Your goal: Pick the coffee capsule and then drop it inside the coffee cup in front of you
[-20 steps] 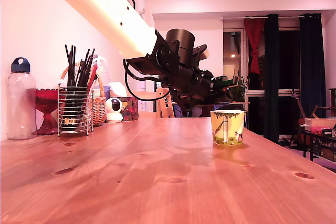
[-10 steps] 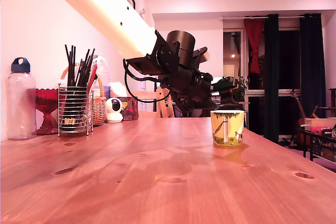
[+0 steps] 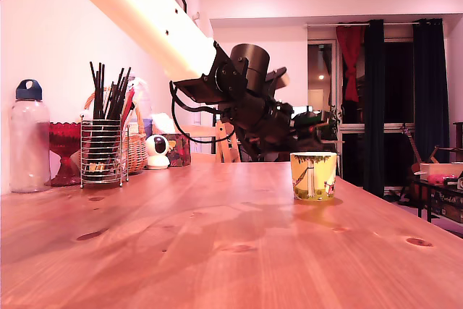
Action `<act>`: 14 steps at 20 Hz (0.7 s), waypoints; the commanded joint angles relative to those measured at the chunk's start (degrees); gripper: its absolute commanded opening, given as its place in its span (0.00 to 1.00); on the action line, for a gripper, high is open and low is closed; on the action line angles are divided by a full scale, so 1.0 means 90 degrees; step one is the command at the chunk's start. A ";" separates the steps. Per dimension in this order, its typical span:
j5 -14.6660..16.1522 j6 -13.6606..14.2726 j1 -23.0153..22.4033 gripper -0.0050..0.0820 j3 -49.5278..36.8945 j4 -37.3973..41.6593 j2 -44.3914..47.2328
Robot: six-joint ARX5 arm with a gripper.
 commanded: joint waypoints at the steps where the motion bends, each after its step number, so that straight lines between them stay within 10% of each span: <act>1: 0.0080 0.0095 -0.0017 0.04 0.0053 -0.0160 -0.0204; 14: 0.0379 0.0444 -0.0010 0.04 0.0053 -0.0777 -0.0877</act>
